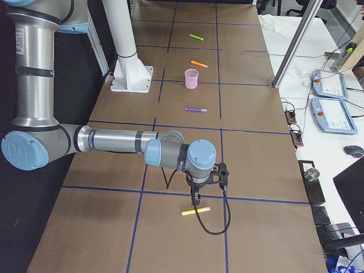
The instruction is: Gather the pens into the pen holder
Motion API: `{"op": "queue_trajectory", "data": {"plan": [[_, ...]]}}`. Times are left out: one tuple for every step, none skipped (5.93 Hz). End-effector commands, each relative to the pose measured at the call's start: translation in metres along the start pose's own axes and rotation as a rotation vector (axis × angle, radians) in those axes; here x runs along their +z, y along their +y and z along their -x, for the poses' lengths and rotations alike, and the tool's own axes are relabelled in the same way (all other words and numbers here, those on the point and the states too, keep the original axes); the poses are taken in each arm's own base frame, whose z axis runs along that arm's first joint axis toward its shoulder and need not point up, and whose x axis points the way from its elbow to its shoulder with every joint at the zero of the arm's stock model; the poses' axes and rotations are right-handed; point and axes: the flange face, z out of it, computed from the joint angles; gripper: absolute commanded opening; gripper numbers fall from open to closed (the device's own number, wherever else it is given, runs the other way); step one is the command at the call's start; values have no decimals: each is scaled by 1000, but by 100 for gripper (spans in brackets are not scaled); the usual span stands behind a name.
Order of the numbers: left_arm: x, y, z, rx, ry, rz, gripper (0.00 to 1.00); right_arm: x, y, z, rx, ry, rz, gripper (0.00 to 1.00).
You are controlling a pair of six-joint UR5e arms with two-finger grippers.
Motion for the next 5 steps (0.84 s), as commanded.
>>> {"op": "queue_trajectory", "data": {"plan": [[3,-1,2,-3,-1,5,100,-3,-3,3,-7,1,-9,100],[2,-1,1,-1,-1,4,100,-1,-1,1,-6,0,-8,100],[2,-1,1,0,0,3,100,-1,-1,1,-7,1,-9,100],[3,0,1,-1,2,4,100,-1,-2,2,-10,1,-9,100],[3,0,1,0,7,3,100,-1,-2,1,-10,1,-10,100]]}}
